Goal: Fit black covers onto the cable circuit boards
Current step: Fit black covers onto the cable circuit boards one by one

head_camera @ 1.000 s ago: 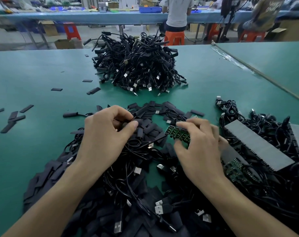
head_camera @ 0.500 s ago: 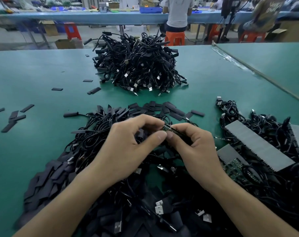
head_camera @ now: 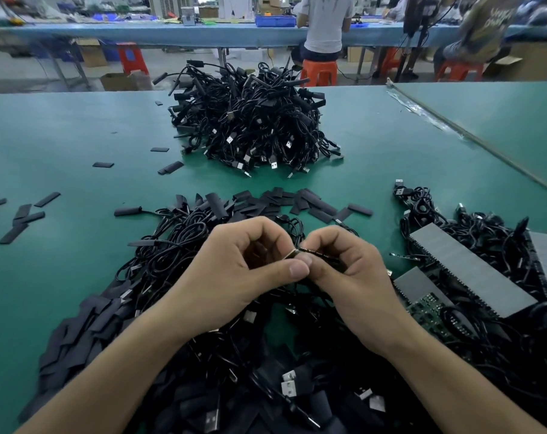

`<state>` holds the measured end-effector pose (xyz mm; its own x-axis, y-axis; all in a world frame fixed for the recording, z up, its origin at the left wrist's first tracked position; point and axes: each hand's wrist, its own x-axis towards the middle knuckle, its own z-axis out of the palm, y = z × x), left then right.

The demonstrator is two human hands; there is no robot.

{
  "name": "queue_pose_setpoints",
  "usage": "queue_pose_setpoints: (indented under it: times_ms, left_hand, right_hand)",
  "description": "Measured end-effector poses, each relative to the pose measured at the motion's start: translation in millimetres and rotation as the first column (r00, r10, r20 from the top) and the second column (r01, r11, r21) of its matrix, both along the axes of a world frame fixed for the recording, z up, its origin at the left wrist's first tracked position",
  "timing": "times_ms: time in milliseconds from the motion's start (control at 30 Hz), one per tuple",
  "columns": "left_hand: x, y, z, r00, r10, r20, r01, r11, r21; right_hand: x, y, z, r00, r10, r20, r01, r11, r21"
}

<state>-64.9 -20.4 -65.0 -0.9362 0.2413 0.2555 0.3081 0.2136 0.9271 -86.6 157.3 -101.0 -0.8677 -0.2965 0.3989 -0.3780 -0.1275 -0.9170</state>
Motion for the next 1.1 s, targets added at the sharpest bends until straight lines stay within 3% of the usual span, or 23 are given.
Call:
queue_pose_setpoints:
  times_ms: [367, 733, 1100]
  left_hand:
    - [-2.0, -8.0, 5.3, 1.000, -0.023, 0.020, 0.024, 0.999, -0.021]
    - [-0.6, -11.3, 4.5, 0.987, -0.116, 0.114, 0.104, 0.988, 0.111]
    - [0.7, -12.4, 3.0, 0.977, -0.188, 0.096, 0.167, 0.967, 0.193]
  right_hand:
    - [0.9, 0.1, 3.8, 0.990, 0.127, 0.064, -0.125, 0.991, -0.037]
    - [4.2, 1.8, 8.9, 0.971, 0.200, 0.130, -0.194, 0.980, -0.051]
    - [4.9, 1.8, 13.4, 0.965, 0.238, 0.111, -0.228, 0.969, -0.093]
